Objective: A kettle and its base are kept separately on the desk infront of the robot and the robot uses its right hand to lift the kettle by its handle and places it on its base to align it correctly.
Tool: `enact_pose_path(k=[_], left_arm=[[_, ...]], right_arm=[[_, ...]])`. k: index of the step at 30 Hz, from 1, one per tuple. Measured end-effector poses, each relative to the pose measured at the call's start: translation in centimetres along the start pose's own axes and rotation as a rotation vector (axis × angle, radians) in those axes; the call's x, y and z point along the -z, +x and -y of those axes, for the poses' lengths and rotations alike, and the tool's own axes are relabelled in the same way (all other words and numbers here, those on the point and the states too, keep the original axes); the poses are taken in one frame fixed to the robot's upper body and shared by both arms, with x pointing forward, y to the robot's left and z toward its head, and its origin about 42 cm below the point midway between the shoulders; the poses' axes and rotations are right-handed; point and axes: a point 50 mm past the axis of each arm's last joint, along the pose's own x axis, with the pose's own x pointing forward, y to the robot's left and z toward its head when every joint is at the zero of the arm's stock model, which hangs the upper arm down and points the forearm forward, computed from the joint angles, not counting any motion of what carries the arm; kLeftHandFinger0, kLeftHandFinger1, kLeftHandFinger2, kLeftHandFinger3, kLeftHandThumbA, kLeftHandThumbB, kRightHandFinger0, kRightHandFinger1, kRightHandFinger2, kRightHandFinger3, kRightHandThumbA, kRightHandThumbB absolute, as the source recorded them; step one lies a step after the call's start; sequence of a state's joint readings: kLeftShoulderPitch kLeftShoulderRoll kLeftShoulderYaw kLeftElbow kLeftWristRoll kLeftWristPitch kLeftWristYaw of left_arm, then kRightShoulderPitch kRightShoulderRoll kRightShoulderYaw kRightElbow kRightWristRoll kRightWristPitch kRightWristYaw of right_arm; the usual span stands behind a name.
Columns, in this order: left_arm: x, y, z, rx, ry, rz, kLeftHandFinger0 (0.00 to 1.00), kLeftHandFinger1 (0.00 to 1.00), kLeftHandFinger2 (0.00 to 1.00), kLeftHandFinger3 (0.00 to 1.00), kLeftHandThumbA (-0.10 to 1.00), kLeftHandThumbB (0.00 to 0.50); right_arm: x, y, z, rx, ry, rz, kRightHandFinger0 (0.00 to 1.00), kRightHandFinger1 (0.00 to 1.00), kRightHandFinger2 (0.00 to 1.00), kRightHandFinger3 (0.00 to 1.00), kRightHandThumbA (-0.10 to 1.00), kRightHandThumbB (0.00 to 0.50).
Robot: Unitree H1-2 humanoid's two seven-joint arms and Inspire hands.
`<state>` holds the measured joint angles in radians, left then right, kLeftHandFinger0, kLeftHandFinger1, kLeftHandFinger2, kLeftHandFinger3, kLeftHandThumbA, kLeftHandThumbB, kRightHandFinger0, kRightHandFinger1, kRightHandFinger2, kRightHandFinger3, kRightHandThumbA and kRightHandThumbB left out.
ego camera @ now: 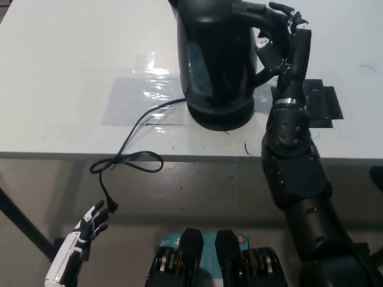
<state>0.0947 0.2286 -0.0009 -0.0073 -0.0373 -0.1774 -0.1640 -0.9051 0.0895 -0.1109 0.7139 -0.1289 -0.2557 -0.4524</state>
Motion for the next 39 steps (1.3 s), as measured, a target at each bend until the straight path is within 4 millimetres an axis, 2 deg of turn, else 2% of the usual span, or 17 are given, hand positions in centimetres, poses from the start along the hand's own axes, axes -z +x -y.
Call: enact_pose_path(k=[2, 5, 8, 16, 21, 26, 30, 32, 38, 39], left_arm=[[0.0, 0.0, 0.0, 0.003, 0.000, 0.000, 1.00, 1.00, 1.00, 1.00, 1.00, 0.288], [0.0, 0.0, 0.0, 0.005, -0.002, 0.001, 1.00, 1.00, 1.00, 1.00, 1.00, 0.296], [-0.1, 0.0, 0.0, 0.006, -0.003, 0.002, 1.00, 1.00, 1.00, 1.00, 1.00, 0.310], [-0.1, 0.0, 0.0, 0.006, -0.003, 0.000, 1.00, 1.00, 1.00, 1.00, 1.00, 0.277], [-0.1, 0.0, 0.0, 0.006, -0.004, 0.001, 1.00, 1.00, 1.00, 1.00, 1.00, 0.283], [-0.1, 0.1, 0.0, 0.006, -0.004, 0.003, 1.00, 1.00, 1.00, 1.00, 1.00, 0.286], [-0.1, 0.1, 0.0, 0.006, -0.004, 0.003, 1.00, 1.00, 1.00, 1.00, 1.00, 0.270], [-0.1, 0.1, 0.0, 0.006, -0.004, 0.004, 1.00, 1.00, 1.00, 1.00, 1.00, 0.269], [-0.2, 0.2, 0.0, 0.006, -0.007, 0.006, 1.00, 1.00, 1.00, 1.00, 1.00, 0.266], [-0.2, 0.2, 0.0, 0.005, -0.009, 0.006, 1.00, 1.00, 1.00, 1.00, 1.00, 0.272]], right_arm=[[0.3, -0.1, -0.1, -0.002, -0.003, -0.013, 0.00, 0.24, 0.61, 0.71, -0.10, 0.075], [0.8, -0.3, -0.1, 0.004, -0.014, -0.028, 0.00, 0.24, 0.61, 0.72, -0.10, 0.068], [1.1, -0.3, 0.0, 0.014, -0.024, -0.037, 0.00, 0.23, 0.59, 0.71, -0.10, 0.085], [1.6, 0.1, 0.2, 0.029, -0.036, -0.031, 0.00, 0.21, 0.57, 0.70, -0.10, 0.099], [2.0, 0.3, 0.4, 0.033, -0.036, -0.017, 0.00, 0.19, 0.56, 0.70, -0.10, 0.098], [2.1, 0.2, 0.5, 0.042, -0.032, -0.007, 0.00, 0.16, 0.54, 0.68, -0.10, 0.098], [2.2, 0.2, 0.6, 0.051, -0.032, -0.003, 0.00, 0.14, 0.52, 0.65, -0.10, 0.112], [2.2, 0.2, 0.7, 0.054, -0.032, -0.002, 0.00, 0.14, 0.51, 0.63, -0.10, 0.100], [2.5, 0.0, 0.9, 0.062, -0.032, -0.004, 0.00, 0.14, 0.52, 0.63, -0.10, 0.102], [2.5, -0.1, 0.9, 0.064, -0.030, -0.004, 0.00, 0.11, 0.49, 0.61, -0.10, 0.100]])
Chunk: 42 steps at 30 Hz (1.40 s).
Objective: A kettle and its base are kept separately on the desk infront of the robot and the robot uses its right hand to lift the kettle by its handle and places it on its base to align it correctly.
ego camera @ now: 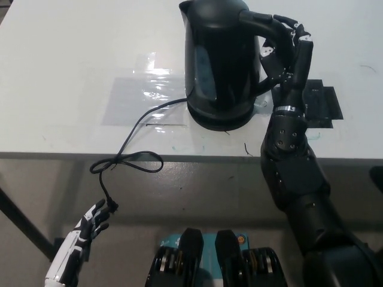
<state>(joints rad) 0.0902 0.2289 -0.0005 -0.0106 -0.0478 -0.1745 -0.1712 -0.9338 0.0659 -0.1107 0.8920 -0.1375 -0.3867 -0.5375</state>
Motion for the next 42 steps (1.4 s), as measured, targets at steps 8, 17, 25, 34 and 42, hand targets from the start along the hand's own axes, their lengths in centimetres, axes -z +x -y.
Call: enact_pose_path(k=[8, 17, 25, 34, 42], left_arm=[[-0.1, 0.1, 0.0, -0.001, -0.005, 0.004, 1.00, 1.00, 1.00, 1.00, 1.00, 0.262], [-0.2, 0.4, -0.1, 0.000, -0.007, 0.012, 1.00, 1.00, 1.00, 1.00, 1.00, 0.252], [-0.3, 0.5, -0.1, 0.014, -0.010, 0.016, 1.00, 1.00, 1.00, 1.00, 1.00, 0.252], [-0.4, 0.5, -0.1, 0.021, -0.009, 0.018, 1.00, 1.00, 1.00, 1.00, 1.00, 0.251], [-0.5, 0.7, -0.1, 0.023, -0.007, 0.023, 1.00, 1.00, 1.00, 1.00, 1.00, 0.243]], right_arm=[[0.4, -0.4, 0.4, 0.012, 0.023, 0.001, 0.00, 0.12, 0.53, 0.67, -0.10, 0.081], [1.4, -1.6, 1.4, 0.039, 0.071, -0.011, 0.00, 0.06, 0.45, 0.60, -0.10, 0.083], [2.0, -2.6, 1.4, 0.059, 0.125, -0.037, 0.00, 0.08, 0.49, 0.64, -0.10, 0.091], [2.1, -2.8, 1.1, 0.059, 0.141, -0.045, 0.00, 0.07, 0.48, 0.64, -0.10, 0.102], [2.2, -2.7, 0.5, 0.054, 0.120, -0.048, 0.00, 0.07, 0.46, 0.60, -0.10, 0.126]])
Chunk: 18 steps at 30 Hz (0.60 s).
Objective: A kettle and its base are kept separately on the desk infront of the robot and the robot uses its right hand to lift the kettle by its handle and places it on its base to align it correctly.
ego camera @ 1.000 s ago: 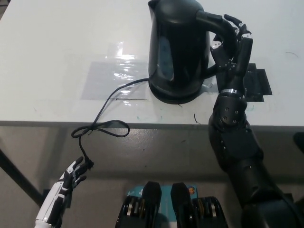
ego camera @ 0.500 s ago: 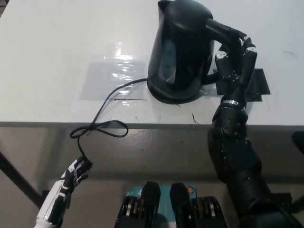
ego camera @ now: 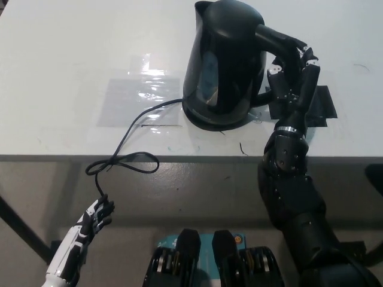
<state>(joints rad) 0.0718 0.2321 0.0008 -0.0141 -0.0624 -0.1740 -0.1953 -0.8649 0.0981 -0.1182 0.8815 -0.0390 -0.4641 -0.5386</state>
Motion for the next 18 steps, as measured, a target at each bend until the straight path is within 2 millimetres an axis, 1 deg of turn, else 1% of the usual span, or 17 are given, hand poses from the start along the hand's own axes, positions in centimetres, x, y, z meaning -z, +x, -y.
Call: enact_pose_path(k=[3, 4, 9, 11, 12, 16, 18], left_arm=[[-0.1, 0.2, 0.0, 0.000, 0.001, 0.004, 1.00, 1.00, 1.00, 1.00, 1.00, 0.240], [-0.1, 0.2, 0.0, 0.001, 0.001, 0.006, 1.00, 1.00, 1.00, 1.00, 1.00, 0.248], [-0.3, 0.4, -0.1, 0.001, 0.002, 0.011, 1.00, 1.00, 1.00, 1.00, 1.00, 0.256], [-0.3, 0.4, -0.1, 0.001, 0.002, 0.010, 1.00, 1.00, 1.00, 1.00, 1.00, 0.255], [-0.3, 0.4, -0.1, 0.001, 0.002, 0.010, 1.00, 1.00, 1.00, 1.00, 1.00, 0.247], [-0.4, 0.5, -0.1, 0.001, 0.003, 0.011, 1.00, 1.00, 1.00, 1.00, 1.00, 0.253], [-0.4, 0.5, -0.1, 0.001, 0.003, 0.012, 1.00, 1.00, 1.00, 1.00, 1.00, 0.244]], right_arm=[[-0.2, 0.2, -0.6, -0.008, -0.021, 0.006, 0.00, 0.09, 0.47, 0.63, -0.10, 0.127], [-0.3, 0.4, -0.9, -0.011, -0.027, 0.011, 0.00, 0.09, 0.47, 0.63, -0.10, 0.134], [-0.8, 0.8, -2.0, -0.031, -0.059, 0.026, 0.00, 0.09, 0.46, 0.62, -0.10, 0.142], [-0.6, 0.8, -2.3, -0.043, -0.087, 0.024, 0.00, 0.09, 0.46, 0.61, -0.10, 0.146], [-0.7, 0.8, -2.4, -0.046, -0.095, 0.029, 0.00, 0.09, 0.45, 0.60, -0.10, 0.145], [-0.8, 1.0, -2.6, -0.052, -0.109, 0.033, 0.00, 0.10, 0.45, 0.58, -0.10, 0.137], [-1.1, 1.4, -3.1, -0.062, -0.134, 0.048, 0.00, 0.09, 0.44, 0.55, -0.10, 0.147]])
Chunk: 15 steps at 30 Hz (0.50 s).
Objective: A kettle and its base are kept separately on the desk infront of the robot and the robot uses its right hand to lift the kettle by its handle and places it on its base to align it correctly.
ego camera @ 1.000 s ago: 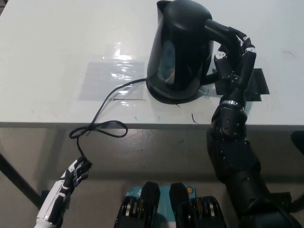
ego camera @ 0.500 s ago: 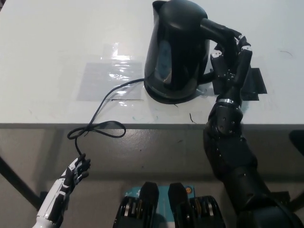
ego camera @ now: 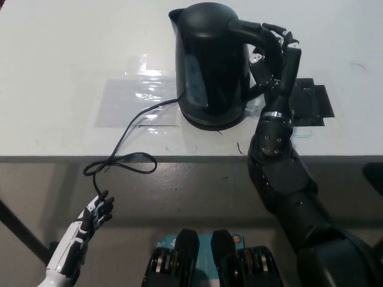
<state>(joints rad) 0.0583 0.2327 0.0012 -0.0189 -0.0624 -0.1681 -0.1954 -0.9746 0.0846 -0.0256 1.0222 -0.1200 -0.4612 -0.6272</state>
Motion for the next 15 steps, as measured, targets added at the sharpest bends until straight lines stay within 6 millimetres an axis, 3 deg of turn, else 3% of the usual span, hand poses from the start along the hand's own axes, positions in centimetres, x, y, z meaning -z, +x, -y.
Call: enact_pose_path(k=[6, 7, 8, 9, 10, 11, 12, 15], left_arm=[[-0.12, 0.12, -0.05, 0.001, 0.001, 0.002, 1.00, 1.00, 1.00, 1.00, 1.00, 0.245], [-0.13, 0.13, -0.06, 0.001, 0.002, 0.002, 1.00, 1.00, 1.00, 1.00, 1.00, 0.248], [-0.13, 0.14, -0.06, 0.001, 0.002, 0.001, 1.00, 1.00, 1.00, 1.00, 1.00, 0.249], [-0.13, 0.14, -0.07, 0.001, 0.001, -0.001, 1.00, 1.00, 1.00, 1.00, 1.00, 0.249], [-0.13, 0.14, -0.07, 0.001, 0.001, -0.001, 1.00, 1.00, 1.00, 1.00, 1.00, 0.257], [-0.13, 0.14, -0.07, 0.001, 0.001, -0.001, 1.00, 1.00, 1.00, 1.00, 1.00, 0.257], [-0.11, 0.13, -0.08, 0.001, 0.001, -0.004, 1.00, 1.00, 1.00, 1.00, 1.00, 0.256], [-0.08, 0.13, -0.07, 0.001, 0.001, -0.006, 1.00, 1.00, 1.00, 1.00, 1.00, 0.251]], right_arm=[[-0.16, 0.32, -0.15, -0.005, -0.028, 0.011, 0.00, 0.09, 0.43, 0.53, -0.10, 0.135], [-0.16, 0.31, -0.16, -0.005, -0.029, 0.012, 0.02, 0.14, 0.49, 0.58, -0.09, 0.138], [-0.13, 0.31, -0.14, -0.005, -0.032, 0.012, 0.24, 0.43, 0.82, 0.91, 0.10, 0.240], [-0.11, 0.31, -0.11, -0.005, -0.033, 0.012, 0.24, 0.43, 0.82, 0.91, 0.10, 0.240], [-0.11, 0.31, -0.11, -0.005, -0.033, 0.012, 1.00, 1.00, 1.00, 1.00, 0.54, 0.413], [-0.11, 0.31, -0.11, -0.005, -0.033, 0.012, 1.00, 1.00, 1.00, 1.00, 0.54, 0.413], [-0.01, 0.48, 0.13, -0.023, -0.043, 0.014, 1.00, 1.00, 1.00, 1.00, 0.67, 0.483], [0.10, 0.73, 0.48, -0.044, -0.051, 0.014, 1.00, 1.00, 1.00, 1.00, 0.78, 0.500]])
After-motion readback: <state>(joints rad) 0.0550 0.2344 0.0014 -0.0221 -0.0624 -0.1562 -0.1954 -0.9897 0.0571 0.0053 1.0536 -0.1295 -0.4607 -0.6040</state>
